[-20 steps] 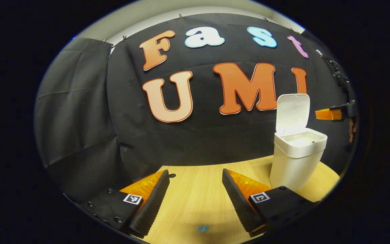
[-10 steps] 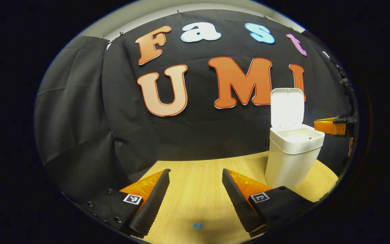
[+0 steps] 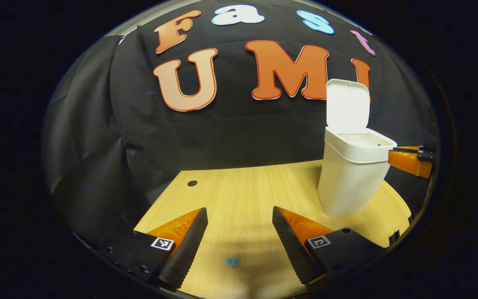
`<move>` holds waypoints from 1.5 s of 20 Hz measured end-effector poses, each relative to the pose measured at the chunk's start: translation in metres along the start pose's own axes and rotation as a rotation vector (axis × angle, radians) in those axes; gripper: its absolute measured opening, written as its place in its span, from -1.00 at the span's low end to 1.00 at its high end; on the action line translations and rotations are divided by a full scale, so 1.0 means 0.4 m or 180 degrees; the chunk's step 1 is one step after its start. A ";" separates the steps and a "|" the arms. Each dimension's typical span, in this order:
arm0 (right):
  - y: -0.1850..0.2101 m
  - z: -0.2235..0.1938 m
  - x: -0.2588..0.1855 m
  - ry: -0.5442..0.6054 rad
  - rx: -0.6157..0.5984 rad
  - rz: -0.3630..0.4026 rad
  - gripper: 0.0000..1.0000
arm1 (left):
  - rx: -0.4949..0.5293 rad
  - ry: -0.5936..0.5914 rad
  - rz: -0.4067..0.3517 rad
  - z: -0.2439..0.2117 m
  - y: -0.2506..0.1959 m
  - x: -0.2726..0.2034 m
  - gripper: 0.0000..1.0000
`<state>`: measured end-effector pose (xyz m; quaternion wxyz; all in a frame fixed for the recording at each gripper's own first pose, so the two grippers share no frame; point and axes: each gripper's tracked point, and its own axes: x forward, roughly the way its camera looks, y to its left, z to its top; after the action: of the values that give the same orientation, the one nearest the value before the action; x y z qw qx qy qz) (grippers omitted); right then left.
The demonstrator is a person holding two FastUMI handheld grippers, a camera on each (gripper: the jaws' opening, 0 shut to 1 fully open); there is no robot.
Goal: Press the lid of the desktop garbage bin to open it, pick up the crumpled paper on the desktop and throw it into the bin, then pick up the pop can on the desktop and drop it into the bin, and finally close the garbage bin lid.
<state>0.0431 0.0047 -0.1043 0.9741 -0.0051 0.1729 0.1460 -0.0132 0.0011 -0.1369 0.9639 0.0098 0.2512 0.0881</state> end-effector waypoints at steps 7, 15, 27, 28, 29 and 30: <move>0.029 -0.051 -0.038 0.0117 0.0048 -0.0029 0.24 | -0.0038 0.0651 -0.0268 -0.159 -0.030 0.042 1.00; 0.060 -0.127 -0.077 0.0319 0.0084 -0.0150 0.72 | -0.0246 0.1390 -0.0503 -0.345 -0.021 0.110 1.00; 0.135 -0.290 -0.104 0.0828 0.0244 -0.0158 0.84 | -0.0362 0.2243 -0.0367 -0.557 0.042 0.187 0.96; 0.144 -0.302 -0.101 0.0857 0.0245 -0.0140 0.89 | -0.0352 0.2274 -0.0369 -0.559 0.041 0.199 0.96; 0.153 -0.312 -0.103 0.0889 0.0240 -0.0127 0.89 | -0.0345 0.2313 -0.0369 -0.562 0.039 0.212 0.96; 0.158 -0.319 -0.109 0.0921 0.0235 -0.0112 0.89 | -0.0328 0.2360 -0.0339 -0.564 0.041 0.224 0.96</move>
<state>-0.0568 0.0453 -0.2072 0.9409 0.0066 0.3165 0.1202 -0.0485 0.0272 -0.3762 0.8100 -0.0843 0.5783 0.0480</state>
